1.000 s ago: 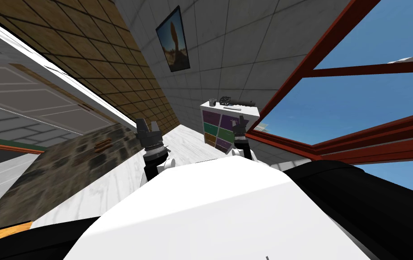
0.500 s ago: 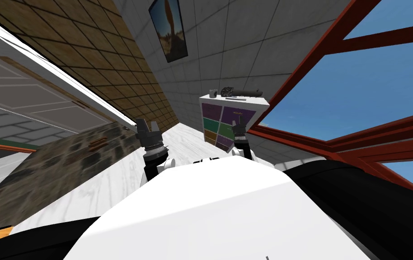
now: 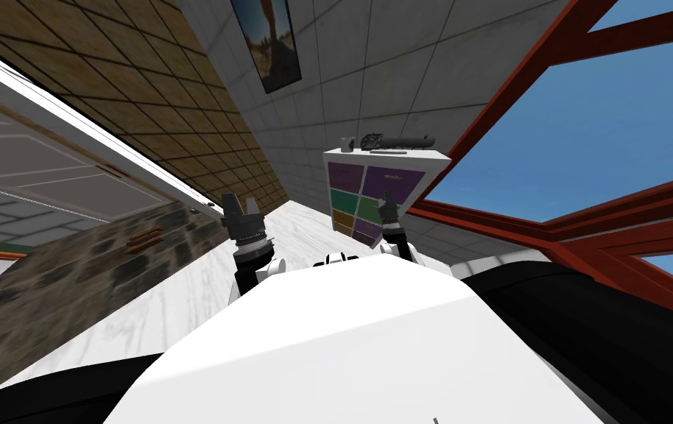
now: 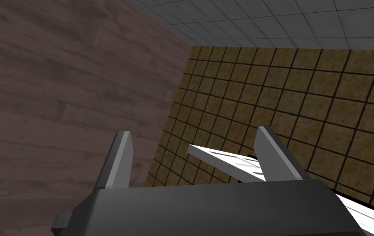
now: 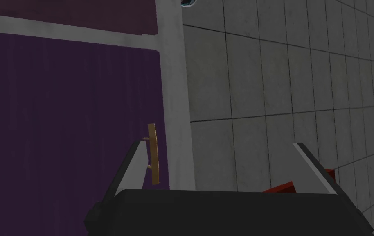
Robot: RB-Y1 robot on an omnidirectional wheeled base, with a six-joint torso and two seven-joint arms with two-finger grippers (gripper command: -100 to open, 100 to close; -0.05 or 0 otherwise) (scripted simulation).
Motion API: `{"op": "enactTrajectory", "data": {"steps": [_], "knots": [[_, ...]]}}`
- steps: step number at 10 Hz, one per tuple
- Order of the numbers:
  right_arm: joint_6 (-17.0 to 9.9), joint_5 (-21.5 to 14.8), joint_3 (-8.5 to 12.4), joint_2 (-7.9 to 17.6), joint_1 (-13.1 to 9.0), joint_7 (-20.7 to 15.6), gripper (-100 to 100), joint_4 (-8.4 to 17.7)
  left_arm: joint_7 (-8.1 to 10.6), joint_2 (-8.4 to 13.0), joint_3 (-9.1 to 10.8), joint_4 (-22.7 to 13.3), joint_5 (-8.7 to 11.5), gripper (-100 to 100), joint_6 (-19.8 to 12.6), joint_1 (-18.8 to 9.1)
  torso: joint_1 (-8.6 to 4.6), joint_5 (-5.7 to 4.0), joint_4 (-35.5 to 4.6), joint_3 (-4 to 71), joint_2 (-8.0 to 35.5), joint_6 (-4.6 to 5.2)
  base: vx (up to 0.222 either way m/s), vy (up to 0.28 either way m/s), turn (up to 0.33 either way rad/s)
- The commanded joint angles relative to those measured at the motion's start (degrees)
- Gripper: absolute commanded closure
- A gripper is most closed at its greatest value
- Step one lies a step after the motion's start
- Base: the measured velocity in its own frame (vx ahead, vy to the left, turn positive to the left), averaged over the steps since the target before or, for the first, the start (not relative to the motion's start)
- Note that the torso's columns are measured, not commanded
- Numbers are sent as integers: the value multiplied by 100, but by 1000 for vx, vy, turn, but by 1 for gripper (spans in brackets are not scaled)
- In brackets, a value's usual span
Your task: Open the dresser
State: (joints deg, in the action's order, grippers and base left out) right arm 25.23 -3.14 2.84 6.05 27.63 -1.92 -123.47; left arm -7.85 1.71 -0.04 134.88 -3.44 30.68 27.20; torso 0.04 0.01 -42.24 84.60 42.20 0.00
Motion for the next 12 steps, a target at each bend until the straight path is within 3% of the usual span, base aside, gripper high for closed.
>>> {"op": "enactTrajectory", "data": {"steps": [1, 9, 12], "knots": [[-16, -48, 78, 167, -62, -396, -100, 158, 0, 0, 0, 0, 0, 0, 0, 0, -8, -2, -5, -6, 12, -1, 40, 46, -64], [-2, -253, 223, 410, -186, -1607, -100, 646, 0, 0, 0, 0, 0, 0, 0, 0, -4, -1, -3, -1, 4, 0, 49, 57, -65], [8, -373, 305, 490, -272, -2097, -100, 938, 0, 0, 0, 0, 0, 0, 0, -1, -6, -1, -4, -3, 8, -1, 53, 58, -79]]}}
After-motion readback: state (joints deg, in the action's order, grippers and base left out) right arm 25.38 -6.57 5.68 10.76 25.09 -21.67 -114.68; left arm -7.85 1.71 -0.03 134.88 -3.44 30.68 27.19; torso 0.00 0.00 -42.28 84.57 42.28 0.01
